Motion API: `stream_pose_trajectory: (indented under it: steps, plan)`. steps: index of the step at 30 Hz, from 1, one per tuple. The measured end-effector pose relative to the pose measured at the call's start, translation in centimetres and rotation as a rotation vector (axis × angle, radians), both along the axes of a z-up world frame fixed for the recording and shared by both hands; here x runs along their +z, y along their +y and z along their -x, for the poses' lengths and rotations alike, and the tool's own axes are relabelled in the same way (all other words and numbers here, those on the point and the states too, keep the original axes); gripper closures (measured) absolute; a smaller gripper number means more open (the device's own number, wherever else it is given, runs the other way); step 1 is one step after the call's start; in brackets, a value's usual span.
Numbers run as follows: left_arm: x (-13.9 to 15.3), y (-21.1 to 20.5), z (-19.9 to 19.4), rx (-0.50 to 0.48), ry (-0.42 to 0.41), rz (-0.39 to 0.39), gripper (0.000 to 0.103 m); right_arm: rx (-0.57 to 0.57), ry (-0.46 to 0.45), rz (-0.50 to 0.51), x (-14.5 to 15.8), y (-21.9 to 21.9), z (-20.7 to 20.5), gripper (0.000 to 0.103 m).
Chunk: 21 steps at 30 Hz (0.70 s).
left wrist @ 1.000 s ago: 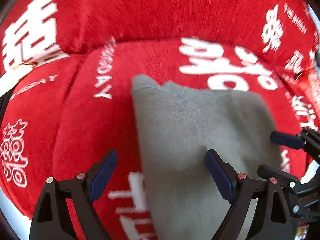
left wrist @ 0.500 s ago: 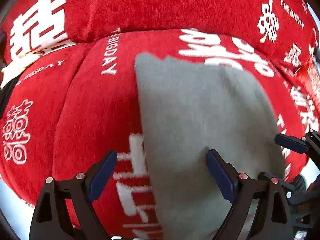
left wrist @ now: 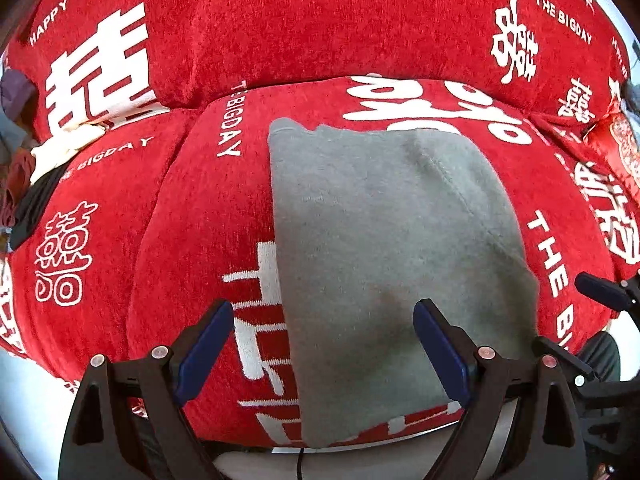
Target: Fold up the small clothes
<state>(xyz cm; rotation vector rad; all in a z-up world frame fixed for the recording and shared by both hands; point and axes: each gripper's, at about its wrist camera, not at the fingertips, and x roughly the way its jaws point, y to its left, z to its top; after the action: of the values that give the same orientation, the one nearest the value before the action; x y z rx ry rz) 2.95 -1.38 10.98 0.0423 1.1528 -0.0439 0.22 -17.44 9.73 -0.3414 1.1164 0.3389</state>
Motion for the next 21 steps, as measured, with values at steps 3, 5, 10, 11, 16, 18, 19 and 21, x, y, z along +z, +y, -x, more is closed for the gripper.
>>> stream_pose_trajectory:
  steps: [3,5,10,11,16,18,19,21]
  plan:
    - [-0.2,0.0,0.2,0.023,0.016,-0.007,0.011,-0.028,0.027,0.013,-0.1,0.8,-0.1,0.033]
    - [-0.5,0.1,0.2,0.027,0.030,0.003,0.010,-0.049,0.039,0.042,-0.5,1.0,0.1,0.033]
    - [-1.2,-0.2,0.4,0.022,0.069,0.025,0.011,-0.078,0.071,0.069,-1.5,1.1,0.2,0.033]
    - [-1.2,-0.3,0.5,0.021,0.072,0.036,0.011,-0.080,0.072,0.070,-1.5,1.0,0.2,0.033]
    - [-1.1,-0.2,1.2,0.025,0.090,0.112,0.011,-0.091,0.070,0.074,-1.4,0.9,0.2,0.033]
    - [-1.0,-0.3,1.4,0.040,0.084,0.066,0.011,-0.088,0.072,0.076,-1.4,1.0,0.2,0.033]
    - [-1.0,-0.3,1.4,0.047,0.085,0.039,0.011,-0.088,0.073,0.078,-1.4,1.1,0.3,0.033]
    - [-1.2,-0.3,1.3,0.049,0.097,0.014,0.011,-0.085,0.076,0.080,-1.4,1.2,0.3,0.033]
